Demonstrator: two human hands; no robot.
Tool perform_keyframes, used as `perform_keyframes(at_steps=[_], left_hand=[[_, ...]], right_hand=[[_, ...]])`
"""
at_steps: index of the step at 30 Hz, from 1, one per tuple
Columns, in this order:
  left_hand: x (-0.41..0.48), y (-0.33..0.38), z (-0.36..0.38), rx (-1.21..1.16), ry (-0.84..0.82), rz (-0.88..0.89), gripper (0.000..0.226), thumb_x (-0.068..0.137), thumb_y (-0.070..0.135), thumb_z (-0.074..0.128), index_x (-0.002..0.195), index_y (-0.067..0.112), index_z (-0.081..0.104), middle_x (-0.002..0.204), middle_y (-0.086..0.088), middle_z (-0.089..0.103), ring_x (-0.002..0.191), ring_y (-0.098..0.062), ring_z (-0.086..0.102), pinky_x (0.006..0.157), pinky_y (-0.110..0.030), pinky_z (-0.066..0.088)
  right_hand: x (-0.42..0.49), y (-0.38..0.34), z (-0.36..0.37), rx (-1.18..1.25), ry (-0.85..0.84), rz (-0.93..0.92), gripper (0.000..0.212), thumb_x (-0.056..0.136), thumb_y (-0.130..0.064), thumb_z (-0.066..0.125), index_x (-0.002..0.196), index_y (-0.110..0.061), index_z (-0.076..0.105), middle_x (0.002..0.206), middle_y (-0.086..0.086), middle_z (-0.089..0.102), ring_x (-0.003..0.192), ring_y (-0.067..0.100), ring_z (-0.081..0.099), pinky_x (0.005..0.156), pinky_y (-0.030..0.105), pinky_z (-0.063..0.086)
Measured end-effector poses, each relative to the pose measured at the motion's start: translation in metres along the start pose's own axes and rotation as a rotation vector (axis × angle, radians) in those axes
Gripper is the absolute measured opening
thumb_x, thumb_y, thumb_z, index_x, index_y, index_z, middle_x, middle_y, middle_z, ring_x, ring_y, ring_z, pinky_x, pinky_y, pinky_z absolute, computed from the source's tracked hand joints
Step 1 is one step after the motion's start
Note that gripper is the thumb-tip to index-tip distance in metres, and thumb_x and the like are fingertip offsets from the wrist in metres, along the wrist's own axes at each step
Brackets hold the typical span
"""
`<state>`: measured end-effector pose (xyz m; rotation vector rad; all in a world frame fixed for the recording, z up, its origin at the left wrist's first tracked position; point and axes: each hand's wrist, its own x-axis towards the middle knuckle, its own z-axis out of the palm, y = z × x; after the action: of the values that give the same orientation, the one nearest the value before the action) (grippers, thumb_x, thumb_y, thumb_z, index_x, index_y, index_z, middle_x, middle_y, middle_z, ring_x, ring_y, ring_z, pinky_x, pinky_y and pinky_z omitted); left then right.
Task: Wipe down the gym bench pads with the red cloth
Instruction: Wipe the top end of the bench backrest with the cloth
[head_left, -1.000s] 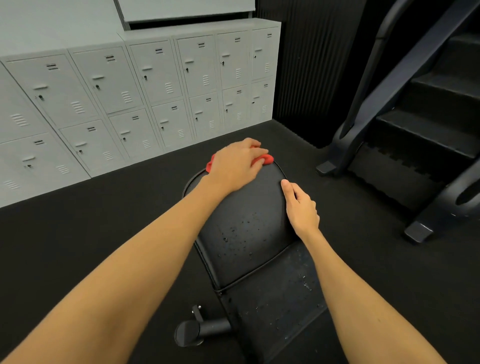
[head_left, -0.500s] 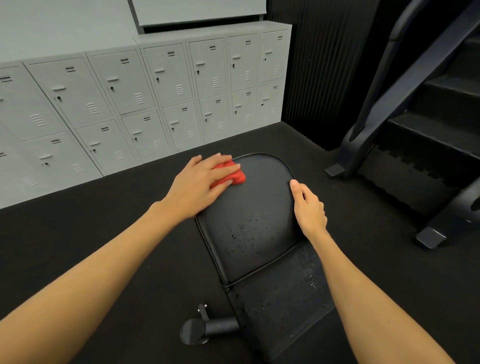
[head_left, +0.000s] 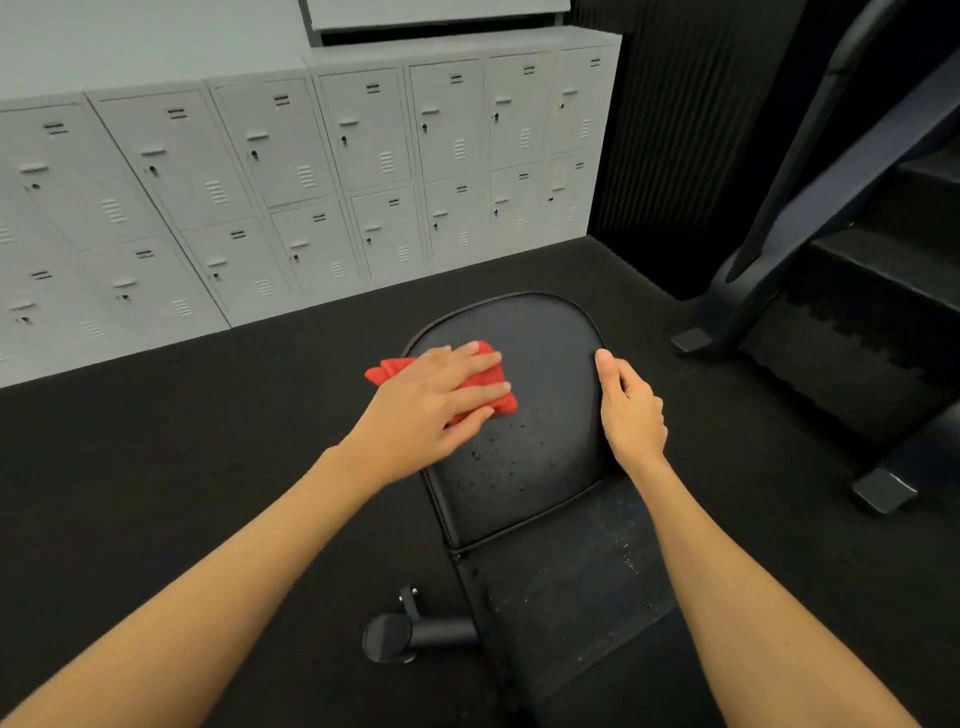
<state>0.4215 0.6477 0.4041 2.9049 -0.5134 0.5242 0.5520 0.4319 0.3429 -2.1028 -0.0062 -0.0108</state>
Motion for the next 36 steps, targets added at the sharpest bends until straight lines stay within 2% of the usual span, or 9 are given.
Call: perform_keyframes(at_steps=[4, 8, 12, 17, 22, 25, 28, 30, 36], left_hand=[[-0.024, -0.01, -0.013, 0.105, -0.04, 0.031, 0.043, 0.099, 0.04, 0.044, 0.134, 0.024, 0.064, 0.146, -0.004, 0.055, 0.139, -0.026, 0.047, 0.113, -0.055, 0.035], [0.018, -0.016, -0.022, 0.279, -0.063, 0.019, 0.045, 0.1, 0.043, 0.042, 0.137, 0.025, 0.062, 0.144, -0.004, 0.058, 0.139, -0.027, 0.047, 0.116, -0.059, 0.025], [0.096, -0.014, -0.013, 0.252, -0.067, -0.091, 0.044, 0.105, 0.039, 0.044, 0.147, 0.026, 0.05, 0.156, -0.004, 0.042, 0.149, -0.022, 0.03, 0.121, -0.045, 0.012], [0.098, -0.003, -0.002, 0.123, 0.021, -0.167, 0.04, 0.104, 0.029, 0.051, 0.142, 0.015, 0.057, 0.148, -0.012, 0.051, 0.136, -0.03, 0.046, 0.116, -0.039, 0.029], [0.016, 0.013, 0.012, 0.12, 0.109, -0.078, 0.036, 0.09, 0.009, 0.071, 0.126, 0.004, 0.068, 0.134, -0.022, 0.06, 0.129, -0.041, 0.054, 0.109, -0.054, 0.042], [-0.021, 0.017, 0.02, 0.1, 0.073, -0.022, 0.038, 0.089, 0.01, 0.073, 0.126, 0.006, 0.069, 0.135, -0.02, 0.061, 0.129, -0.039, 0.055, 0.108, -0.053, 0.044], [-0.031, 0.005, 0.012, 0.193, 0.005, 0.161, 0.036, 0.091, 0.017, 0.069, 0.126, 0.012, 0.069, 0.135, -0.016, 0.062, 0.128, -0.034, 0.058, 0.106, -0.055, 0.045], [-0.012, -0.005, 0.0, 0.337, -0.004, 0.206, 0.036, 0.094, 0.025, 0.062, 0.128, 0.015, 0.069, 0.136, -0.013, 0.062, 0.128, -0.032, 0.058, 0.107, -0.058, 0.042], [0.046, -0.019, -0.015, 0.299, 0.01, -0.121, 0.045, 0.107, 0.033, 0.041, 0.151, 0.02, 0.044, 0.158, -0.01, 0.037, 0.15, -0.027, 0.026, 0.122, -0.046, 0.009]], right_hand=[[0.001, 0.003, 0.001, -0.006, 0.004, 0.016, 0.046, 0.086, -0.078, 0.02, 0.097, -0.047, 0.053, 0.076, -0.027, 0.052, 0.07, -0.002, 0.044, 0.082, 0.037, 0.027], [0.002, 0.005, 0.003, -0.006, 0.026, 0.002, 0.053, 0.087, -0.077, 0.02, 0.102, -0.043, 0.057, 0.077, -0.024, 0.056, 0.071, -0.004, 0.045, 0.081, 0.037, 0.027], [0.004, 0.006, 0.003, -0.006, 0.03, -0.009, 0.055, 0.086, -0.079, 0.02, 0.103, -0.043, 0.058, 0.078, -0.025, 0.056, 0.071, -0.005, 0.044, 0.081, 0.037, 0.028], [0.004, 0.006, 0.002, 0.005, 0.031, -0.017, 0.058, 0.081, -0.084, 0.02, 0.098, -0.044, 0.059, 0.08, -0.022, 0.06, 0.077, 0.0, 0.051, 0.078, 0.036, 0.03], [0.002, 0.004, 0.003, 0.014, 0.059, -0.017, 0.056, 0.082, -0.083, 0.021, 0.093, -0.044, 0.059, 0.073, -0.023, 0.06, 0.07, -0.003, 0.049, 0.074, 0.035, 0.029], [0.002, 0.004, 0.003, 0.015, 0.061, -0.015, 0.055, 0.081, -0.084, 0.021, 0.092, -0.045, 0.059, 0.072, -0.024, 0.06, 0.07, -0.004, 0.049, 0.073, 0.034, 0.029], [0.0, 0.004, 0.003, 0.003, 0.066, -0.025, 0.056, 0.082, -0.084, 0.021, 0.09, -0.044, 0.059, 0.07, -0.02, 0.061, 0.069, -0.002, 0.052, 0.072, 0.034, 0.03], [0.0, 0.005, 0.003, -0.001, 0.069, -0.03, 0.057, 0.082, -0.084, 0.021, 0.091, -0.043, 0.06, 0.071, -0.02, 0.061, 0.07, -0.002, 0.051, 0.072, 0.034, 0.03], [0.0, 0.005, 0.003, -0.017, 0.055, -0.033, 0.058, 0.082, -0.083, 0.019, 0.086, -0.04, 0.058, 0.071, -0.015, 0.06, 0.07, 0.001, 0.051, 0.073, 0.035, 0.029]])
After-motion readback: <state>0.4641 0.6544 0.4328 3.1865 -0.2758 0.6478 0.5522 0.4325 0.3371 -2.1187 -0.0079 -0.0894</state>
